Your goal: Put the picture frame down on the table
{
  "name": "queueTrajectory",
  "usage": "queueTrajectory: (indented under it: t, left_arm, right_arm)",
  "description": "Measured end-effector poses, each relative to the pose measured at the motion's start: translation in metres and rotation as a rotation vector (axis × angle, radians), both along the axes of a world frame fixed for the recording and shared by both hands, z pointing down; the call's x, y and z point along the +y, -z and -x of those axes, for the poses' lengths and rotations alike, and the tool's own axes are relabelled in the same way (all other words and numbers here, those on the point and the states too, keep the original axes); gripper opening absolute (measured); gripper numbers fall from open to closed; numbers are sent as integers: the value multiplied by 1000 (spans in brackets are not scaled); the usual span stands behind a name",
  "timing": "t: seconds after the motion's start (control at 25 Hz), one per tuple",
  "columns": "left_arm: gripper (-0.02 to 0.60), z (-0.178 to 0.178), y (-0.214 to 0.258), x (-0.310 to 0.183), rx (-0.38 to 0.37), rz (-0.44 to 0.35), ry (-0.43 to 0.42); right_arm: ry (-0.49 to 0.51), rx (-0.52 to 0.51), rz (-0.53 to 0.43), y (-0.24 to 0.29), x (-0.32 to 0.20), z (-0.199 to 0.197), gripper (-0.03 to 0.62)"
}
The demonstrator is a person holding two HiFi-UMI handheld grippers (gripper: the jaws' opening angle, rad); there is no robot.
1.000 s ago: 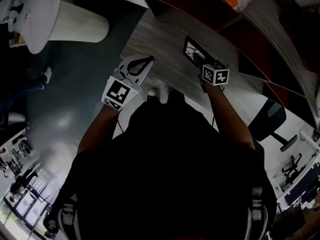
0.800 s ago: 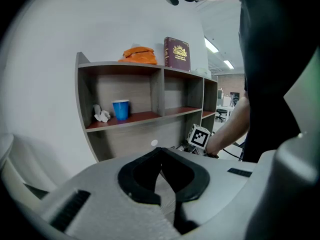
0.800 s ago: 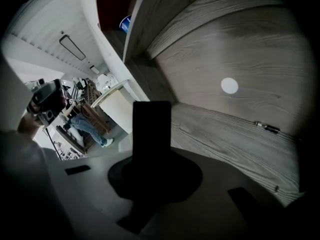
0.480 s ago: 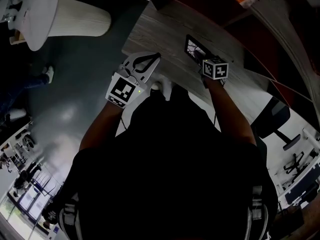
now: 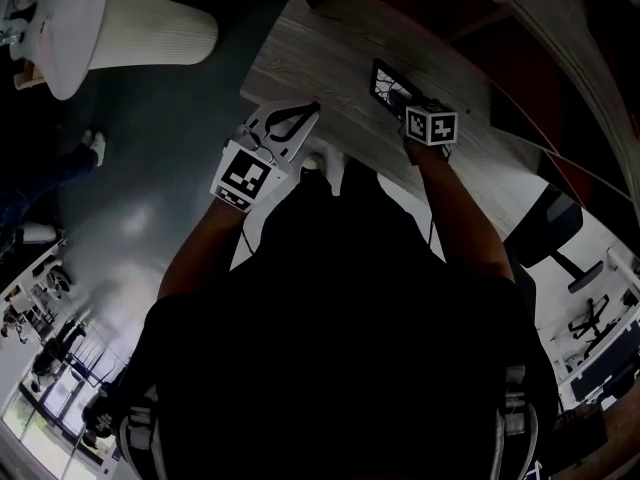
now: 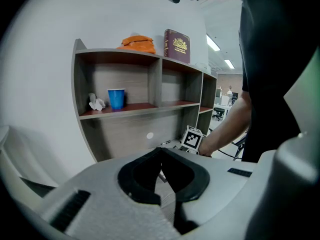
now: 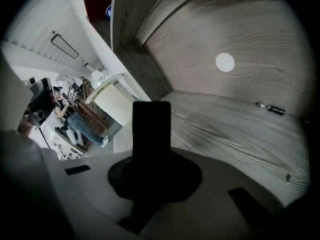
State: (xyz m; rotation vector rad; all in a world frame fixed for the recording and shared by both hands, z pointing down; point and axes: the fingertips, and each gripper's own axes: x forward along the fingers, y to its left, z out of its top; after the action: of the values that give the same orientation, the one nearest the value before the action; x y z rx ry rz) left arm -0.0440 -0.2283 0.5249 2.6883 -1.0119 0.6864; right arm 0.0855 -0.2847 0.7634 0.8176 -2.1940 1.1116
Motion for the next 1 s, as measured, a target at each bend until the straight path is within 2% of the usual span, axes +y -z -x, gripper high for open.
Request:
queueTrajectory:
  t: [0.52,0.84,1.0]
  left_arm:
    - [17,-2,-4,-2,3,20,-3]
    - [17,-3,-6,-6,16,46,19]
    - [17,-4,-4,-8,23,54,28]
  right_arm:
    - [31,13,50,-17,13,7,20]
    - [26,37,37,-22,3,1,34]
    - [28,68,17,-25,-1,-2,62]
